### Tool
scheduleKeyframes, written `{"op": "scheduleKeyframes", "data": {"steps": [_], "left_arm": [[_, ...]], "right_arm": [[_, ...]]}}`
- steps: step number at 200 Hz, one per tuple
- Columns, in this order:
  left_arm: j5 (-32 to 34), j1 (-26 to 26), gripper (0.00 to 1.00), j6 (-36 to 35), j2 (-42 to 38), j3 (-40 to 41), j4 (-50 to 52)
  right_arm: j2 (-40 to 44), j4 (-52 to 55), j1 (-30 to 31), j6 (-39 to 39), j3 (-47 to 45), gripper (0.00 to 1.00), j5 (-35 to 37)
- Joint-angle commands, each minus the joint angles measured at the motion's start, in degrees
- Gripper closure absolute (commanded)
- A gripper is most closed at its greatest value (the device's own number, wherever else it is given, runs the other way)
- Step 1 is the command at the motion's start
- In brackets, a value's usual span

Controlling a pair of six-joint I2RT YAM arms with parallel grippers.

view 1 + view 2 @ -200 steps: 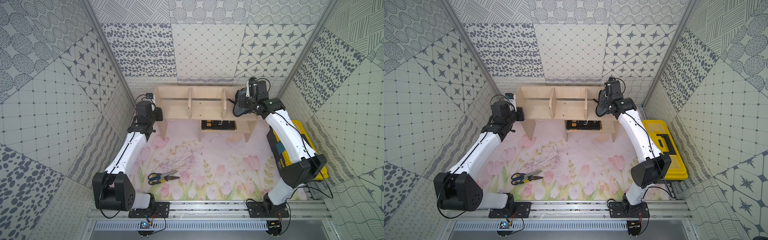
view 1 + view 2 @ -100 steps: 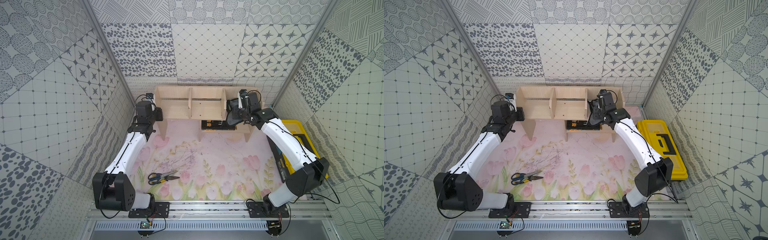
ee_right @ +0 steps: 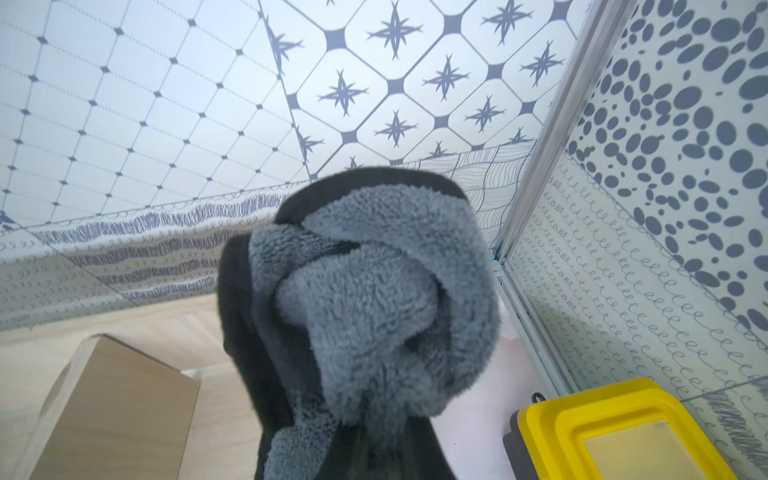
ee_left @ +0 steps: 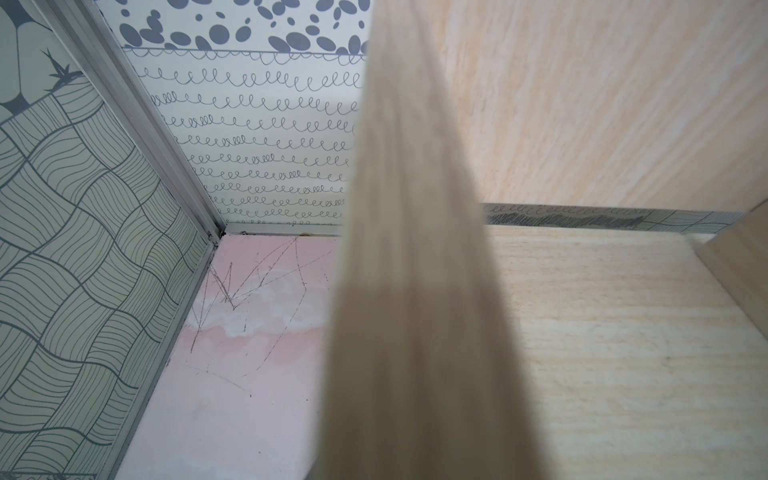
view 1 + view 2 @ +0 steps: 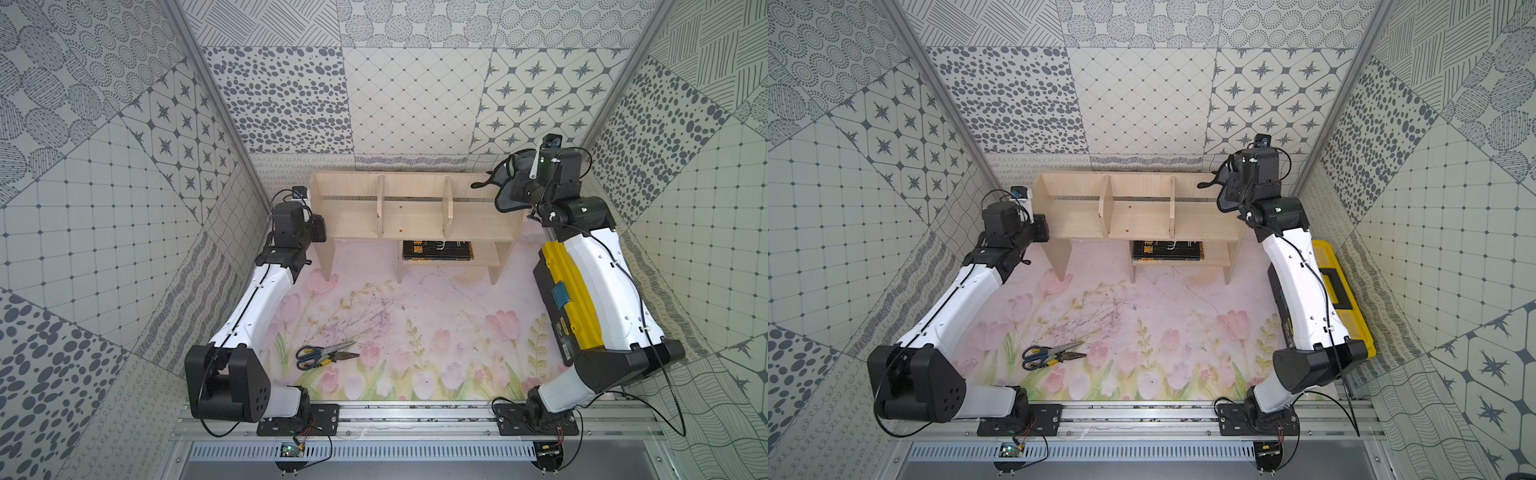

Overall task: Wipe the bookshelf clean with a cloth
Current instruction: Wipe the dust from the shelf.

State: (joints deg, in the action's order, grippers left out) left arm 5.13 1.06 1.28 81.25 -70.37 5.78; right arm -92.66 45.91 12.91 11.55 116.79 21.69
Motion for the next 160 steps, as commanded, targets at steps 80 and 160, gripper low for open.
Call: {"op": "scheduleKeyframes", "data": {"steps": [80, 160], "left_arm": [[-0.38, 0.36, 1.00, 10.92, -0.22, 0.32, -2.96], [-0.62, 0.39, 1.00, 10.89, -0.13, 0.32, -2.95]], "right_arm": [[-29.16, 17.37, 12.37, -4.78, 47.74, 1.00, -11.92], [-26.31, 18.06, 15.57, -3.60, 41.36, 1.00, -12.81]]}}
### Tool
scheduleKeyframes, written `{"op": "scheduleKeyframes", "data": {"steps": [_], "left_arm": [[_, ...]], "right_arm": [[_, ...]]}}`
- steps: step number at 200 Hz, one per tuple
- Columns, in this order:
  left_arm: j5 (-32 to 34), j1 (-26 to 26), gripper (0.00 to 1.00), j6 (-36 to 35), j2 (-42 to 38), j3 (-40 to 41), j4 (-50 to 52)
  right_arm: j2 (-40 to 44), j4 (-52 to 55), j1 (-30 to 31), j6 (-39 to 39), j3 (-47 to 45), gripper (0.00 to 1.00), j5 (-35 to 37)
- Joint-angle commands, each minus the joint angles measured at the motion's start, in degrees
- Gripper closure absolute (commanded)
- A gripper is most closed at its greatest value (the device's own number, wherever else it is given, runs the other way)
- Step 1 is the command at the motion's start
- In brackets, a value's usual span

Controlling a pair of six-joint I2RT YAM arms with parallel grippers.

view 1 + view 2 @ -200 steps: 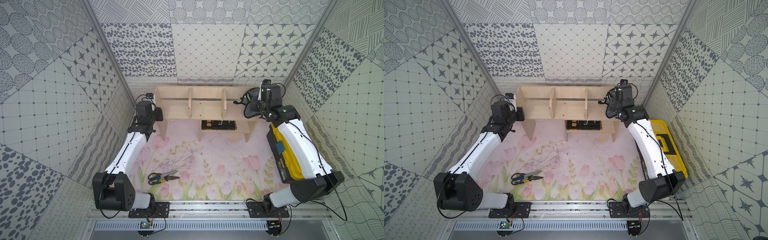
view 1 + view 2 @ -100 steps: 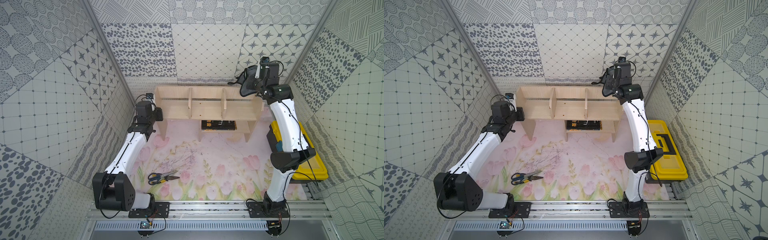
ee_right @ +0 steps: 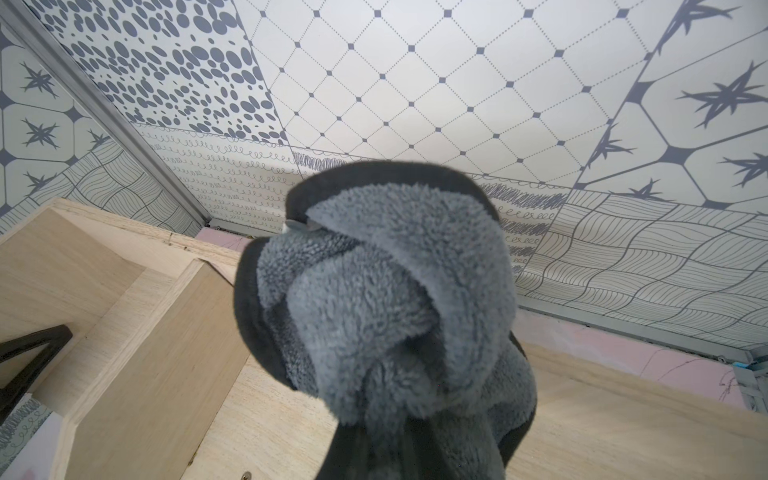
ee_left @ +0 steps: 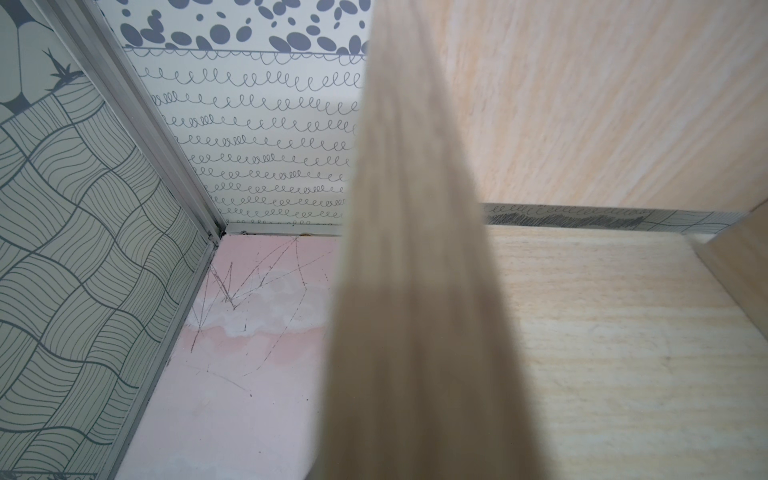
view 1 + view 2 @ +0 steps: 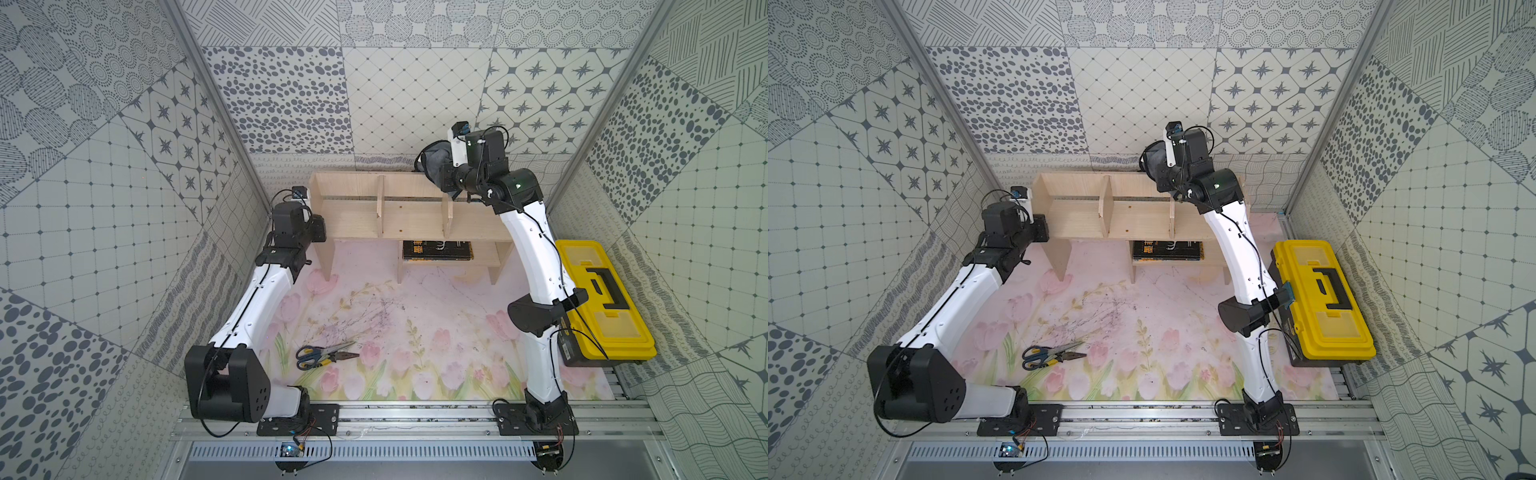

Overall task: Wipe the bookshelf clean with a cloth
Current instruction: Wipe the dust from the shelf.

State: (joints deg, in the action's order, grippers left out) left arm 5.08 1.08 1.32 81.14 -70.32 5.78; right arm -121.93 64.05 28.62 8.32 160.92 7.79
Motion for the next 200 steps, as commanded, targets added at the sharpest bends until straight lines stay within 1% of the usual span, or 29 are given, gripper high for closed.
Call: {"op": "scheduleKeyframes", "data": {"steps": [1, 21, 55, 76, 87, 103, 120, 140, 154, 184, 200], "left_arm": [[-0.59, 0.30, 1.00, 10.83, -0.02, 0.28, -2.91], [-0.53, 0.31, 1.00, 10.81, 0.15, 0.28, -2.95], [-0.62, 0.26, 1.00, 10.81, 0.33, 0.26, -2.92], [-0.50, 0.25, 1.00, 10.72, 0.24, 0.28, -2.92], [-0.55, 0.12, 1.00, 10.81, 0.33, 0.28, -2.87], [-0.61, 0.10, 1.00, 10.81, 0.50, 0.28, -2.84], [-0.70, 0.09, 1.00, 10.98, 0.63, 0.28, -2.81], [-0.74, 0.06, 1.00, 10.89, 0.51, 0.28, -2.87], [-0.66, 0.16, 1.00, 10.77, 0.42, 0.36, -2.96], [-0.56, 0.13, 1.00, 10.55, 0.26, 0.55, -3.05], [-0.67, 0.08, 1.00, 10.55, 0.34, 0.54, -3.05]], "right_arm": [[3.12, -0.03, -0.19, -0.43, -2.96, 1.00, 1.26], [7.27, 0.03, -0.19, -0.83, -9.83, 1.00, 2.15], [15.55, -0.39, -0.06, -1.40, -23.27, 1.00, -2.45], [19.81, -1.80, 0.03, -1.77, -29.96, 1.00, -4.61], [21.59, -3.10, -0.03, -1.59, -32.67, 1.00, -3.78], [22.95, -4.85, -0.11, -1.18, -34.81, 1.00, -0.45], [22.04, -5.34, -0.60, -0.75, -32.60, 1.00, 1.69], [18.36, -5.22, -1.58, 0.64, -25.96, 1.00, 1.22], [14.67, -4.38, -2.49, 1.62, -20.41, 1.00, 3.49], [5.67, 3.74, -6.58, 4.87, -4.03, 1.00, 10.99], [4.49, 7.09, -9.72, 6.66, -0.67, 1.00, 13.27]]}}
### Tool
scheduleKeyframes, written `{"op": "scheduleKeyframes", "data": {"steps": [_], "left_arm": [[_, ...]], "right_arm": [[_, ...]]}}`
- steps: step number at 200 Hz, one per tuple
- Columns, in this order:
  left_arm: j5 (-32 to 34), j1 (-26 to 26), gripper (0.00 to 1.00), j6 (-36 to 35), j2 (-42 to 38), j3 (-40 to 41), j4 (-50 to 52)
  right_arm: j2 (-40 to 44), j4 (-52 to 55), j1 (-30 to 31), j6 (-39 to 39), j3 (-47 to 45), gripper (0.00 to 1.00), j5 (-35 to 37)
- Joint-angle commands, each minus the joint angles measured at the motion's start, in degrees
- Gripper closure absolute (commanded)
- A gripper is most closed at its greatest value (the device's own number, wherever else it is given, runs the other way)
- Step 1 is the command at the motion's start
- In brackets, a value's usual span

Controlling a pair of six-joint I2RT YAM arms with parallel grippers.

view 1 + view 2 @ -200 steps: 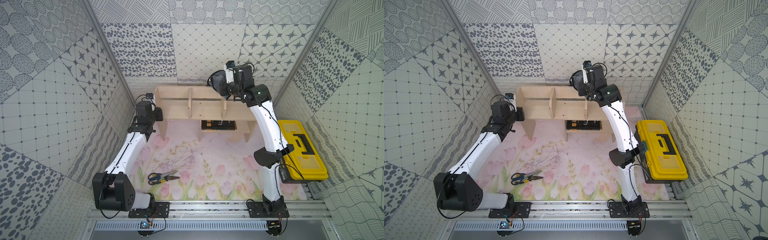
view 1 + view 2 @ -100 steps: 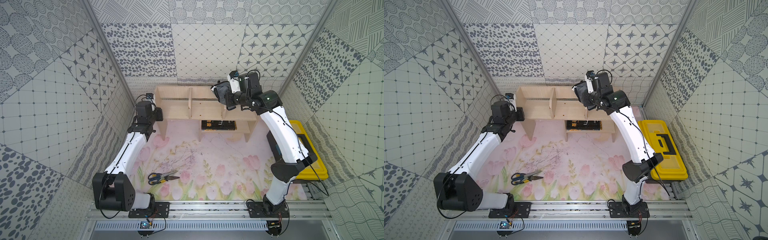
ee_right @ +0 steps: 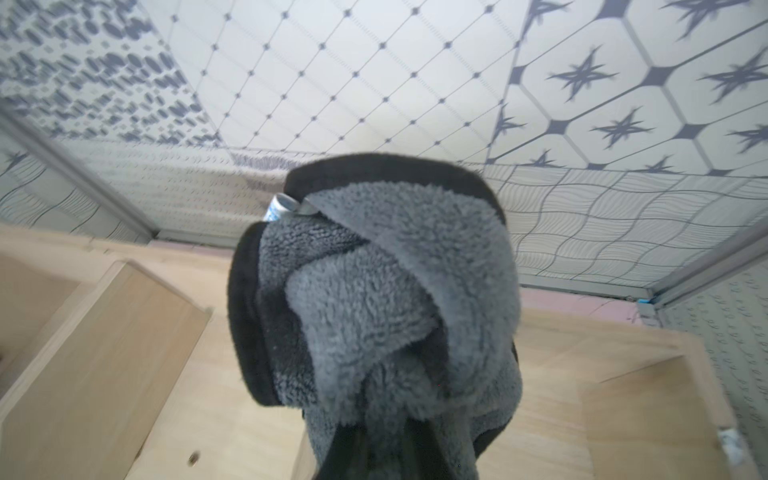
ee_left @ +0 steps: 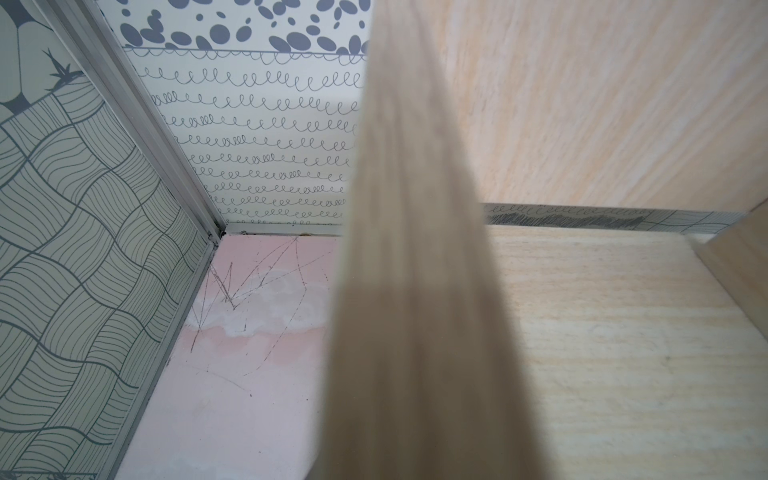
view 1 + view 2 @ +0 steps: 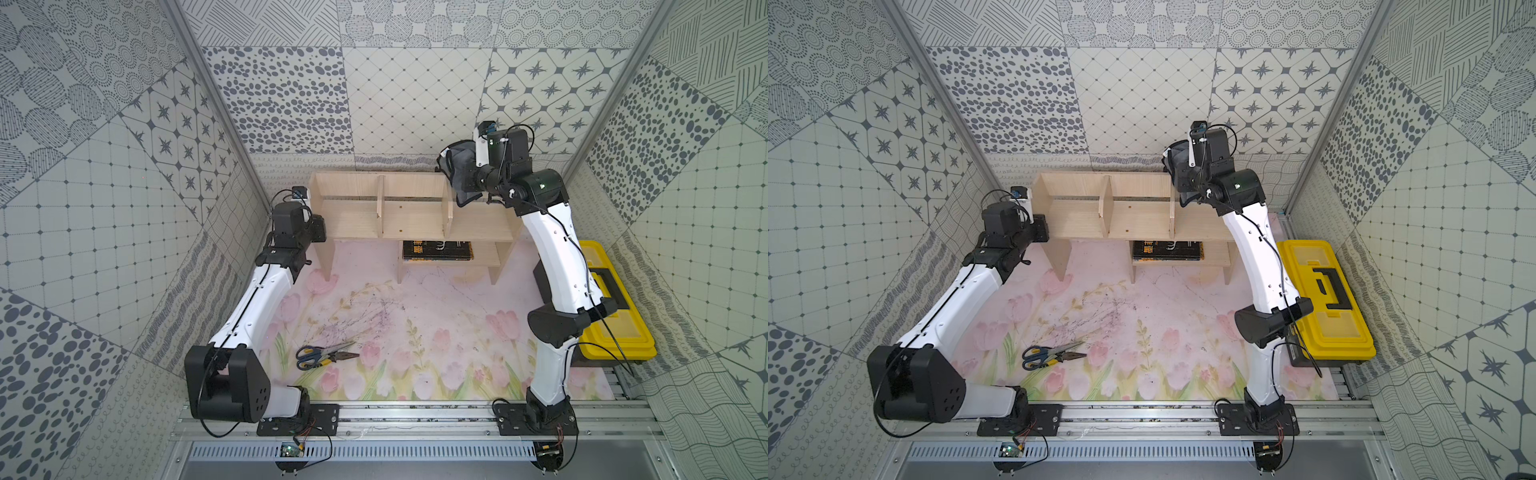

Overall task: Wipe the bookshelf clean with a cloth
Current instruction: Wipe the dust from the shelf.

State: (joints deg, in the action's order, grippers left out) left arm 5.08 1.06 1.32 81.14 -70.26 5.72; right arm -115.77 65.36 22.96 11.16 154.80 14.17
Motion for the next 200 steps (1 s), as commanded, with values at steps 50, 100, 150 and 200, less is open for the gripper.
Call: {"op": "scheduleKeyframes", "data": {"steps": [50, 100, 150, 200], "left_arm": [[-0.21, 0.12, 1.00, 10.48, 0.15, 0.39, -2.90], [-0.33, 0.01, 1.00, 10.46, 0.32, 0.39, -2.90], [-0.29, 0.06, 1.00, 10.45, 0.33, 0.39, -2.88], [-0.40, 0.06, 1.00, 10.43, 0.33, 0.47, -2.90]], "right_arm": [[7.07, 5.65, -8.72, 2.21, -7.07, 1.00, 12.18], [16.41, 4.14, -9.69, 3.95, -24.12, 1.00, 10.05], [26.79, -5.03, -7.81, 4.67, -45.42, 1.00, 2.65], [24.22, -11.38, -4.43, 4.19, -50.50, 1.00, -3.14]]}}
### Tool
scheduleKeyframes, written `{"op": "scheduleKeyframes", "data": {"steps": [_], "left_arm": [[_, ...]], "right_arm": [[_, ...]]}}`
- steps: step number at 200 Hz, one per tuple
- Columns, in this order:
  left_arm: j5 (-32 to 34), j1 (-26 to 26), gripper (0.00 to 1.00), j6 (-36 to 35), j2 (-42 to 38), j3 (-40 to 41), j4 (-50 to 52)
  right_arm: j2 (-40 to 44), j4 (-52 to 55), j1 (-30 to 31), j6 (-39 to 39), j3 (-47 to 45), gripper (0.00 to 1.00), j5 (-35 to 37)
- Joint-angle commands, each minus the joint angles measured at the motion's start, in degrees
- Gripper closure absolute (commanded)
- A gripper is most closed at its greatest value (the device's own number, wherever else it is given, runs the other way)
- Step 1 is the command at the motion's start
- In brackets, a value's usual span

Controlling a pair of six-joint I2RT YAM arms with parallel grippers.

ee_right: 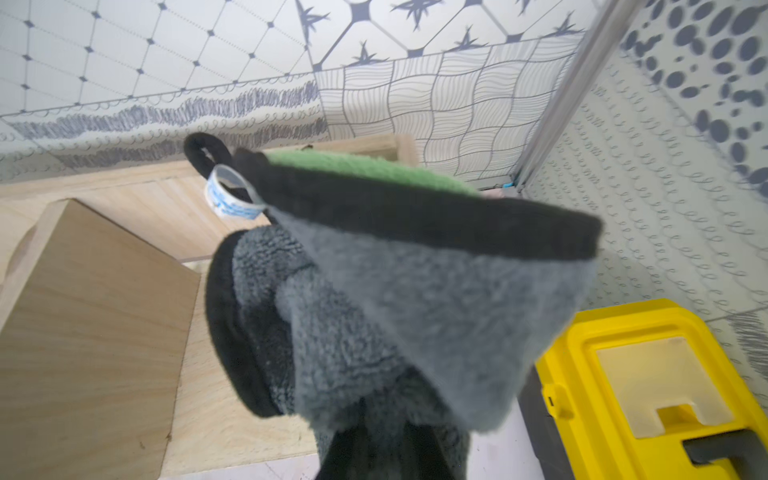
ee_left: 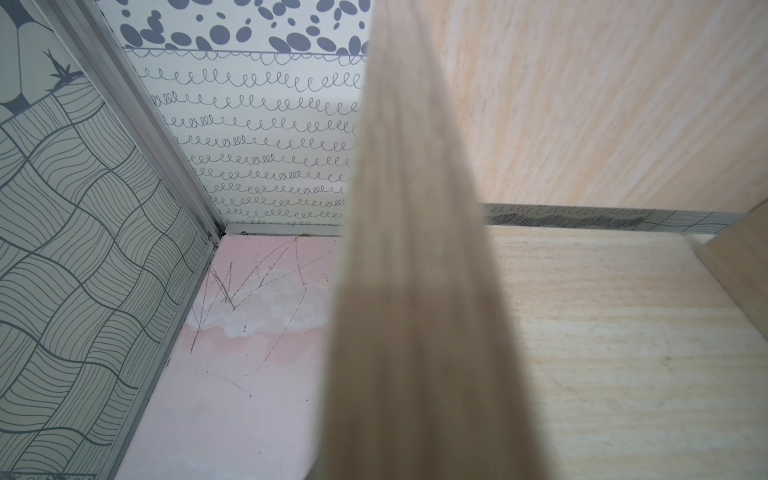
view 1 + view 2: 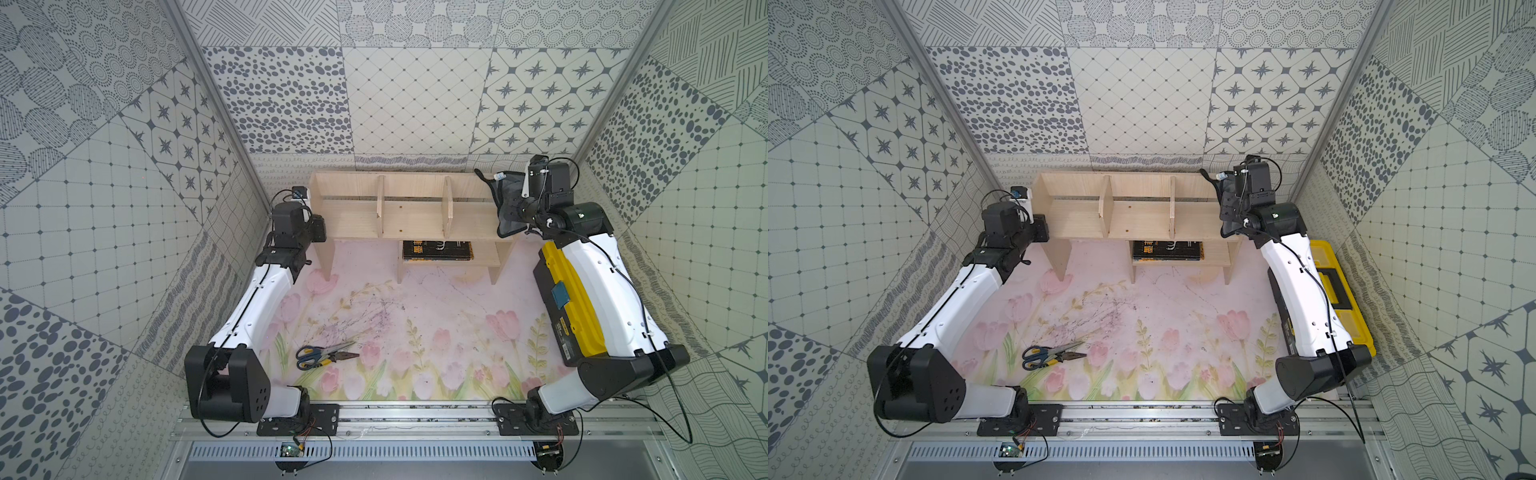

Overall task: Wipe the bookshelf clean with a cloth
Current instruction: Wipe the dust from the shelf.

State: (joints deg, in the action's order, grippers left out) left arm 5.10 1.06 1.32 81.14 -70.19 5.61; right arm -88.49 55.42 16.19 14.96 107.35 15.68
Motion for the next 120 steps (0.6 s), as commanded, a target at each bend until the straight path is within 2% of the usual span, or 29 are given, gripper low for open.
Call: {"op": "scheduleKeyframes", "data": {"steps": [1, 69, 81, 106, 120], "left_arm": [[-0.39, 0.03, 1.00, 10.44, 0.33, 0.41, -2.79], [-0.69, 0.07, 1.00, 10.63, 0.37, 0.50, -2.84], [-0.60, 0.05, 1.00, 10.63, 0.42, 0.50, -2.87], [-0.55, 0.13, 1.00, 10.73, 0.45, 0.50, -2.89], [-0.66, 0.06, 1.00, 10.72, 0.42, 0.50, -2.89]], "right_arm": [[-3.12, -1.57, 2.44, 0.36, -3.12, 1.00, -4.67], [-5.38, -13.84, 5.50, 4.08, -12.51, 1.00, -18.20], [-5.29, -13.02, 5.78, 4.31, -13.44, 1.00, -14.31], [-5.37, -8.28, 4.91, 3.79, -12.30, 1.00, 1.90], [-5.06, -7.34, 3.49, 3.28, -11.49, 1.00, 5.47]]}}
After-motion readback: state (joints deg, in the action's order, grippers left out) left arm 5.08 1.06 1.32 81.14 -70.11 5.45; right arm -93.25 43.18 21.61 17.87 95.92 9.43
